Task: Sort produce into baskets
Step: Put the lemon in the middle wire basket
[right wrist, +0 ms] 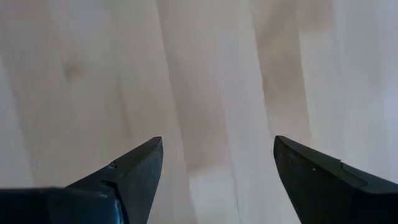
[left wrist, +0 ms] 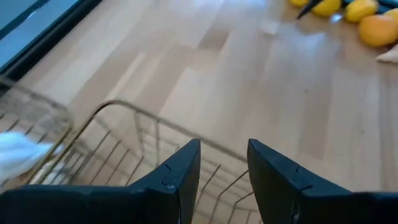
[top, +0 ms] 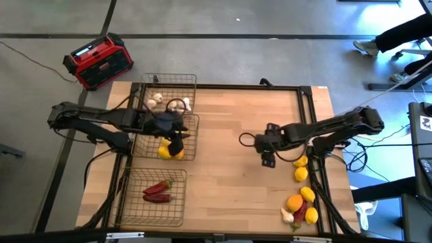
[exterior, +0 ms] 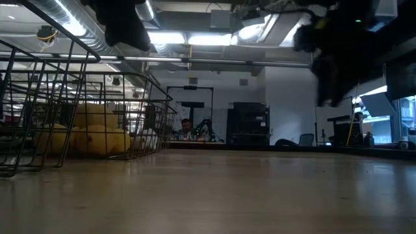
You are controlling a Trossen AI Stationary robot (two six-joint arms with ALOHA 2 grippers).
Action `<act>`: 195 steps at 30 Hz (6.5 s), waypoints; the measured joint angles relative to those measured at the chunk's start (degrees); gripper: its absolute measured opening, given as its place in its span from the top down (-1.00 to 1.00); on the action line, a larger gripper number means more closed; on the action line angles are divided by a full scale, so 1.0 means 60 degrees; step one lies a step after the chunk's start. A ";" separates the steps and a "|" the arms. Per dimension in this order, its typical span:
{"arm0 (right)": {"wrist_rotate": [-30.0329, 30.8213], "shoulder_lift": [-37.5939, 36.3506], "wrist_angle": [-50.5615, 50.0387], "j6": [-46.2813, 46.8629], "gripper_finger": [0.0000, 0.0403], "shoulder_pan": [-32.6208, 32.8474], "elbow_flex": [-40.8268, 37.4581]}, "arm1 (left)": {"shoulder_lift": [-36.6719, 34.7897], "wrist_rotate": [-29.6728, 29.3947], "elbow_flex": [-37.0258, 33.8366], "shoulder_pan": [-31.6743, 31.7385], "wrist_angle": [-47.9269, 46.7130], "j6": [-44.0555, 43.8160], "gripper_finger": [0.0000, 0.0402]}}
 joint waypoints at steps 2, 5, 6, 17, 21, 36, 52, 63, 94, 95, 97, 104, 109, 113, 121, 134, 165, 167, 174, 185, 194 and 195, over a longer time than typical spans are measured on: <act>-0.0244 -0.0102 -0.0899 0.0473 -0.49 0.0000 0.0000 | -0.0005 -0.0004 -0.0210 -0.0131 0.0454 -0.0011 0.37; -0.0505 -0.0158 -0.2148 0.1132 -0.49 0.0000 0.0004 | -0.0003 -0.0004 -0.0544 -0.0301 0.1305 0.0020 0.37; -0.0609 -0.0158 -0.2445 0.1363 -0.49 0.0004 0.0004 | -0.0003 -0.0004 -0.0629 -0.0356 0.1473 0.0055 0.37; -0.1654 -0.0158 -0.4961 0.4062 -0.49 0.1082 -0.0141 | 0.0142 -0.0054 -0.0655 -0.0434 0.1788 0.0061 0.37; -0.2308 -0.0158 -0.5346 0.4895 -0.49 0.1249 -0.0654 | 0.0163 -0.0073 -0.0655 -0.0434 0.1904 0.0106 0.37; -0.3269 0.0489 -0.4946 0.4663 -0.49 0.1242 -0.1661 | 0.0161 -0.0073 -0.0651 -0.0423 0.1991 0.0167 0.37; -0.3761 0.3638 -0.4975 0.3411 -0.49 0.1242 -0.1580 | 0.0161 -0.0073 -0.0651 -0.0423 0.2006 0.0307 0.37; -0.3022 0.4490 -0.3880 0.2367 -0.45 0.1242 -0.1494 | 0.0161 -0.0072 -0.0651 -0.0423 0.2005 0.0309 0.37; 0.2957 0.1174 -0.1030 0.1849 0.22 0.1242 0.0302 | 0.0200 -0.0058 -0.0651 -0.0358 0.2162 0.0138 0.36; 0.3157 0.1120 -0.0597 0.1578 0.22 0.1242 0.0302 | 0.0244 -0.0055 -0.0651 -0.0354 0.2277 0.0141 0.36; 0.3415 0.1054 0.0285 0.1075 0.22 0.1242 0.0302 | 0.0463 -0.0041 -0.0648 -0.0300 0.2685 0.0161 0.36; 0.3710 0.1051 0.2807 -0.0486 0.22 0.1242 0.0302 | 0.1849 0.0845 -0.0644 -0.0057 0.3981 0.0520 0.35; 0.3706 0.1051 0.3980 -0.1013 0.22 0.1242 0.0302 | 0.2731 0.1054 -0.0583 0.0252 0.5366 0.0715 0.15; 0.3712 0.1051 0.4876 -0.1347 0.22 0.1242 0.0274 | 0.3138 0.1539 -0.0560 0.0287 0.6191 0.1019 -0.02; 0.3678 0.1028 0.6376 -0.2084 0.22 0.1242 0.0262 | 0.3316 0.2104 -0.0560 0.0268 0.6525 0.1612 -0.27; 0.2065 0.0734 0.8956 -0.2846 0.22 0.1242 0.0262 | 0.3316 0.1767 -0.0564 -0.0347 0.7399 0.2818 -0.32; 0.1414 0.0862 0.9818 -0.2862 -0.10 0.1118 0.0280 | 0.3326 0.1785 -0.0589 -0.0813 0.7965 0.3030 0.23; 0.1414 0.0855 0.9785 -0.2928 -0.22 0.1115 0.0277 | 0.3326 0.1791 -0.0578 -0.0795 0.7994 0.2987 0.23; 0.1545 0.0157 0.8624 -0.3098 -0.47 0.1115 0.0259 | 0.3135 0.1705 -0.0557 -0.0788 0.7508 0.2755 0.24; 0.2182 -0.0330 0.5386 -0.1617 -0.51 0.1115 0.0161 | 0.1783 0.0593 -0.0557 -0.0799 0.4573 0.1492 0.24; 0.3053 -0.0155 0.5233 -0.0777 -0.51 0.1088 -0.0955 | -0.0072 -0.0481 -0.0557 -0.0799 0.0998 -0.0400 0.24; 0.3142 -0.0141 0.5340 -0.0670 -0.51 0.1023 -0.1059 | -0.0246 -0.0622 -0.0557 -0.0799 0.0611 -0.0640 0.24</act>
